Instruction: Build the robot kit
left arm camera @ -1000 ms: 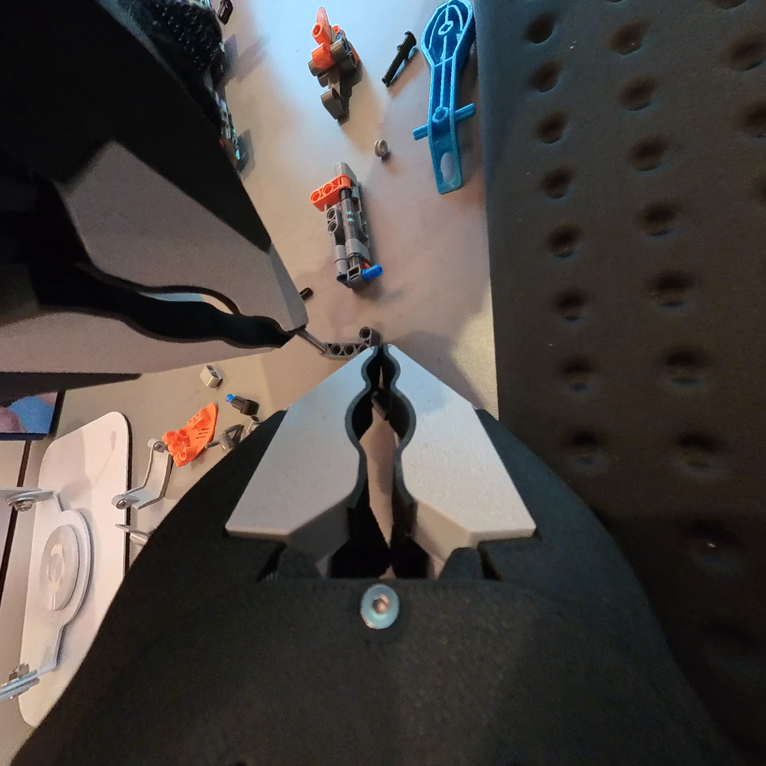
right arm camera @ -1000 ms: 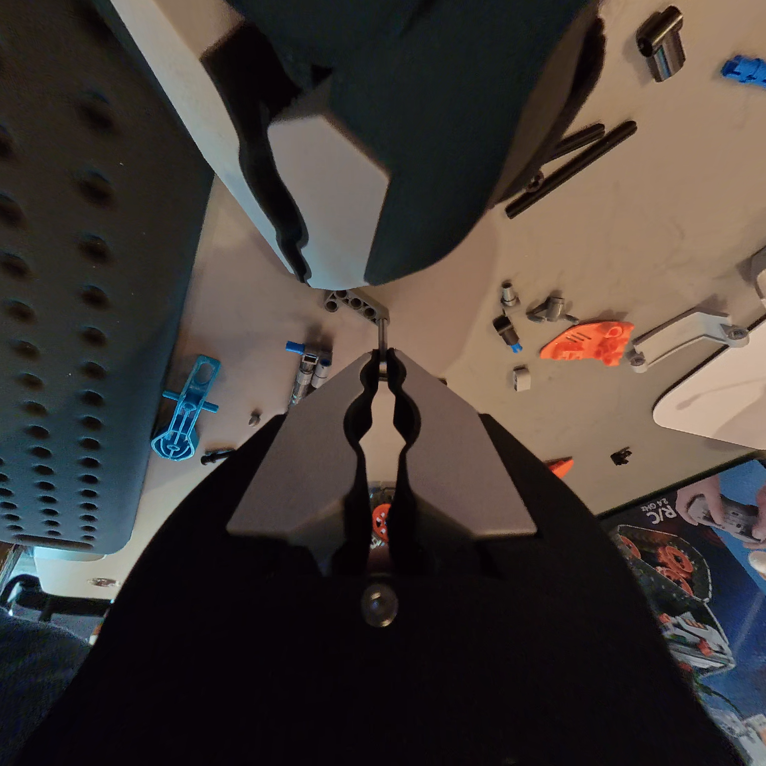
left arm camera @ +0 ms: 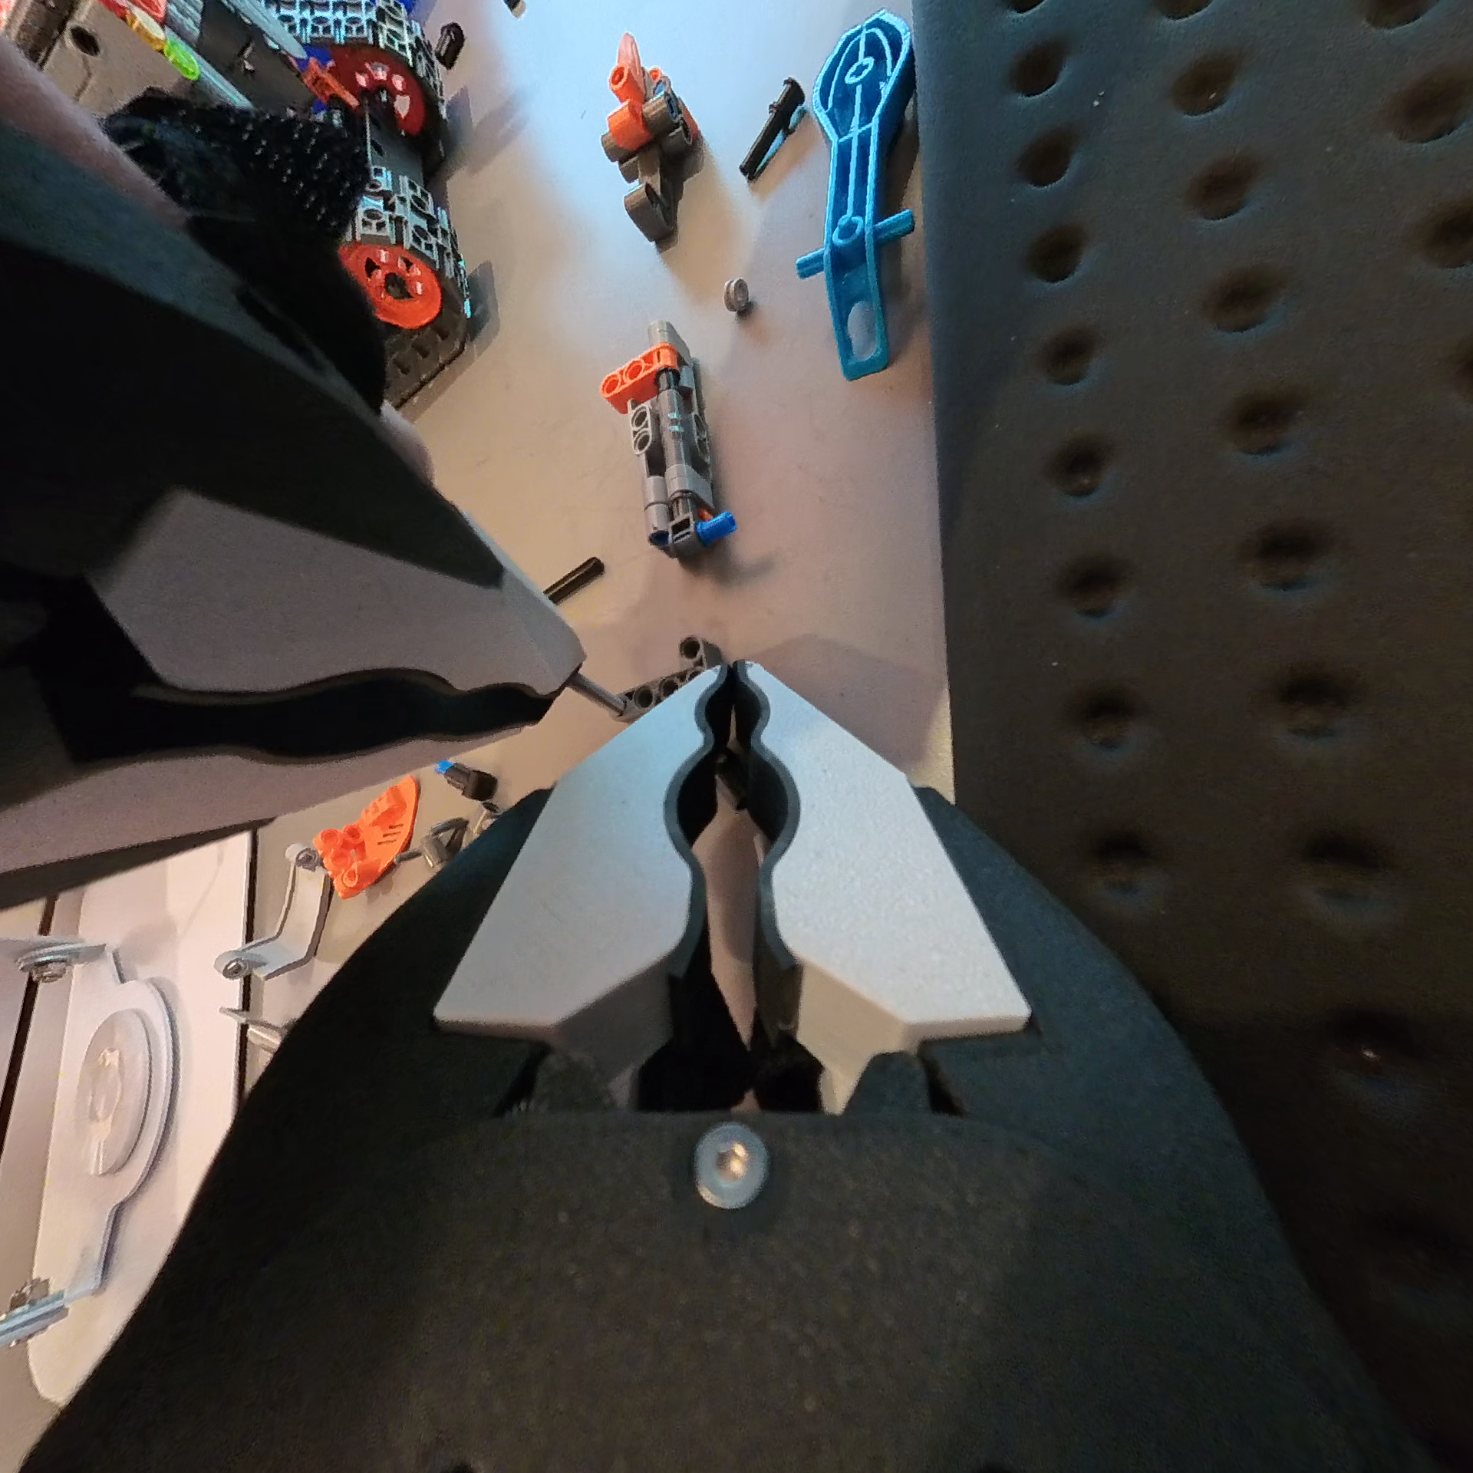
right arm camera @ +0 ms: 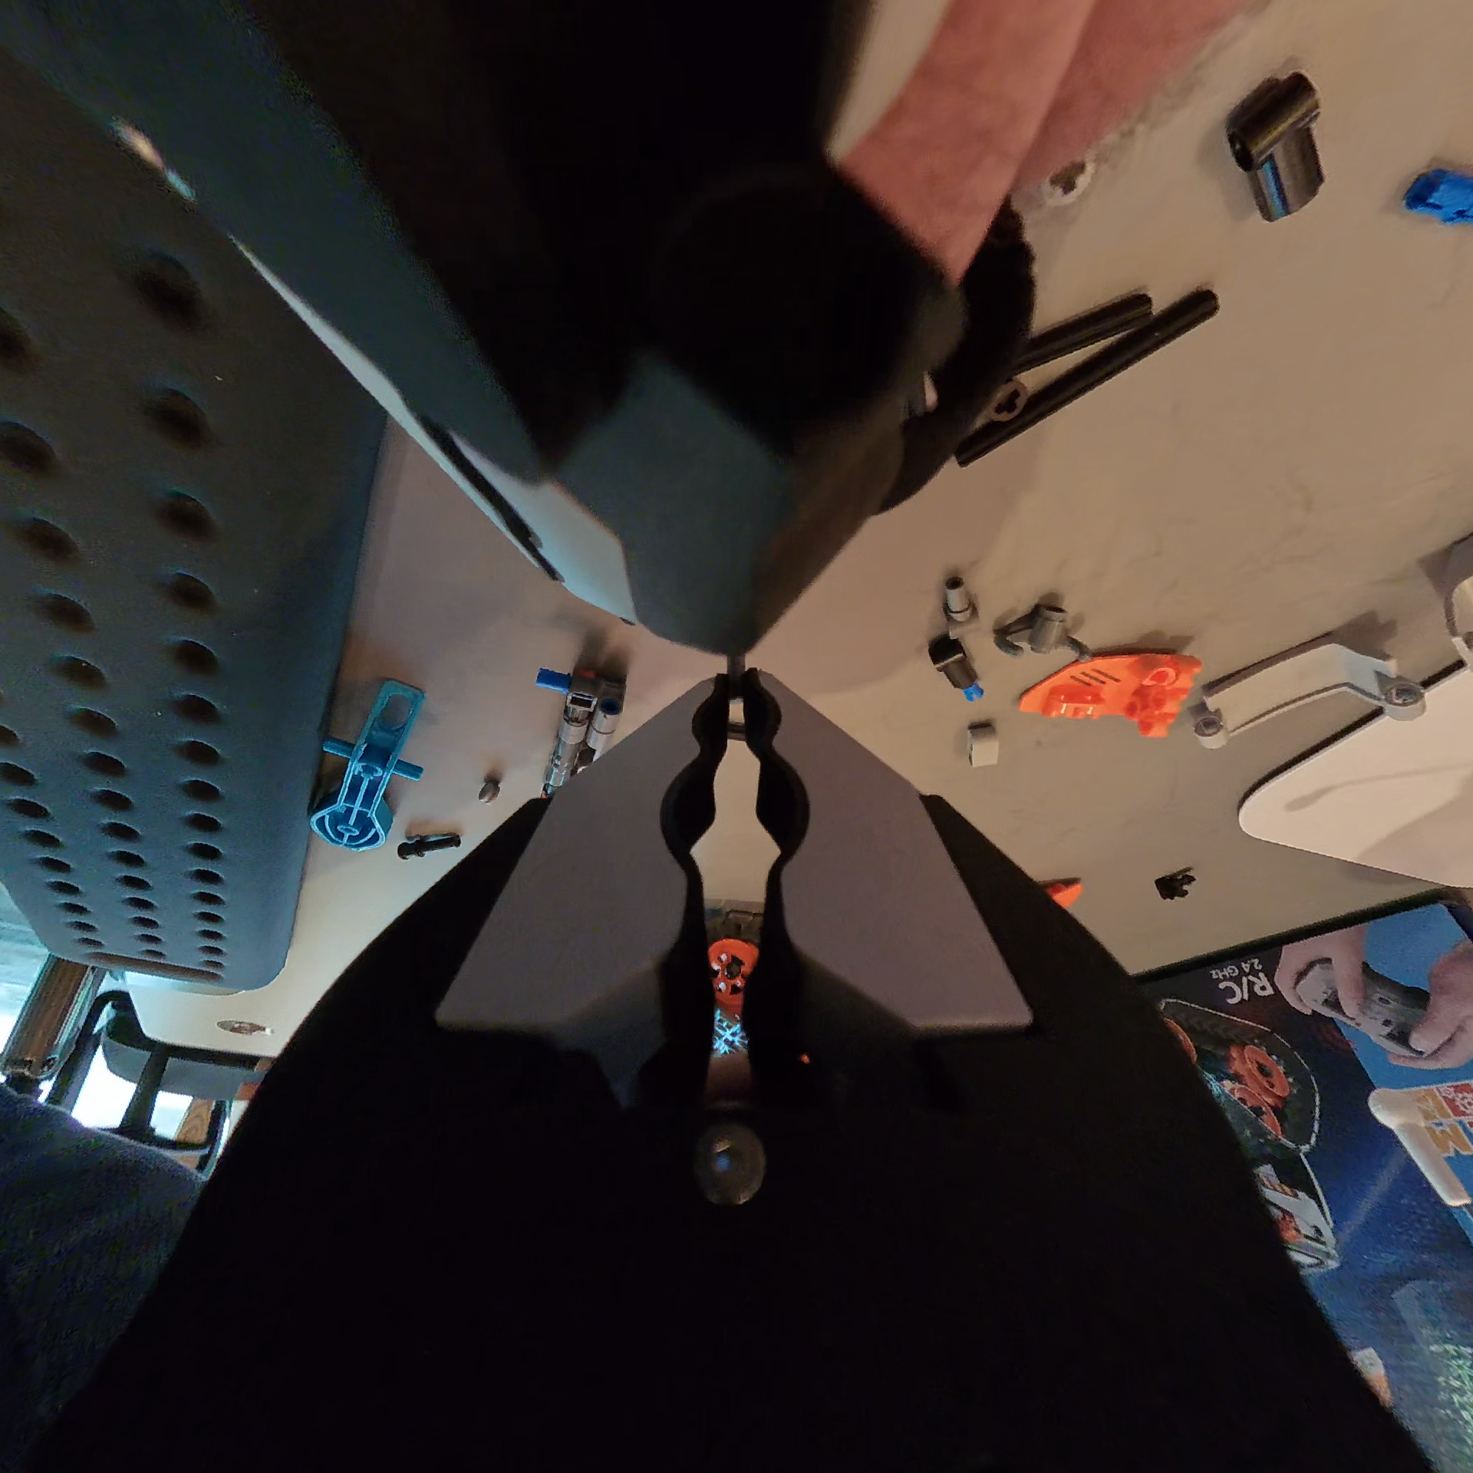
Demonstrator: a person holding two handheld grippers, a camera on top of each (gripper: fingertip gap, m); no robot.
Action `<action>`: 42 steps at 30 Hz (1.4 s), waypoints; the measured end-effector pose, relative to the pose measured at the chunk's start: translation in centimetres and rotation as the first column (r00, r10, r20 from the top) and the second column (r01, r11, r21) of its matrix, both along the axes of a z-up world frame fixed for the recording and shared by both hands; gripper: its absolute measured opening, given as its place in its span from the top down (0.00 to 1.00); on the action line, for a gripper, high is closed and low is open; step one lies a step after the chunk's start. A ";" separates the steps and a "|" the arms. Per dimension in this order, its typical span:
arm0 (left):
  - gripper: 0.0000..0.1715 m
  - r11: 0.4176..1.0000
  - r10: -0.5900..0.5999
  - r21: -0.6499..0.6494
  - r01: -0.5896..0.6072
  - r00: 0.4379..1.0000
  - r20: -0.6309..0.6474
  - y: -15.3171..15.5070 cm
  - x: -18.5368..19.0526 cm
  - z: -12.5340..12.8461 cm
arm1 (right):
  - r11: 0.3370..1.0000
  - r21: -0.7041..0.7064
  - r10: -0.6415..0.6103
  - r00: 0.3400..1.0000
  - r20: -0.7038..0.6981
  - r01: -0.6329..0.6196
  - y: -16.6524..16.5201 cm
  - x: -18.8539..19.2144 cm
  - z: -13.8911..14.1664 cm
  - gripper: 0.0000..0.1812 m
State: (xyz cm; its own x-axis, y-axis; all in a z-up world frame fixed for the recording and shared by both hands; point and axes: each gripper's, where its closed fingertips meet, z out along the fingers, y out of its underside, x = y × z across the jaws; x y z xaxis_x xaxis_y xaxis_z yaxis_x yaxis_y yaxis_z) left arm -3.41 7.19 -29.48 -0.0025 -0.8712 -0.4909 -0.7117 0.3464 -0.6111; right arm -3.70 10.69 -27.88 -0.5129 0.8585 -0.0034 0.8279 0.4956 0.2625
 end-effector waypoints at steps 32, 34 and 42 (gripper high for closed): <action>0.92 0.997 0.075 0.011 -0.077 0.990 0.122 2.0 0.7 3.6 | 0.957 -0.268 -0.257 0.751 -0.608 0.110 -1.4 1.4 3.2 1.00; 0.93 0.995 0.084 0.037 -0.089 0.988 0.133 2.2 1.0 3.9 | 0.955 -0.278 -0.264 0.729 -0.631 0.105 -1.4 1.3 3.4 1.00; 0.99 0.979 0.124 0.145 -0.147 0.980 0.157 3.2 0.8 4.9 | 0.941 -0.318 -0.316 0.629 -0.710 0.114 -1.1 1.0 4.3 1.00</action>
State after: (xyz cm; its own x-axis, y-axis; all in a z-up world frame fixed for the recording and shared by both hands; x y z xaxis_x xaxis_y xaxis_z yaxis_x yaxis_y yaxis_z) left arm -2.61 10.35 -24.59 0.1918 -0.7719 -0.6061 -0.6656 0.3515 -0.6584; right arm -2.75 9.54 -23.57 -0.2273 0.9697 0.0893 0.7790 0.2360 -0.5809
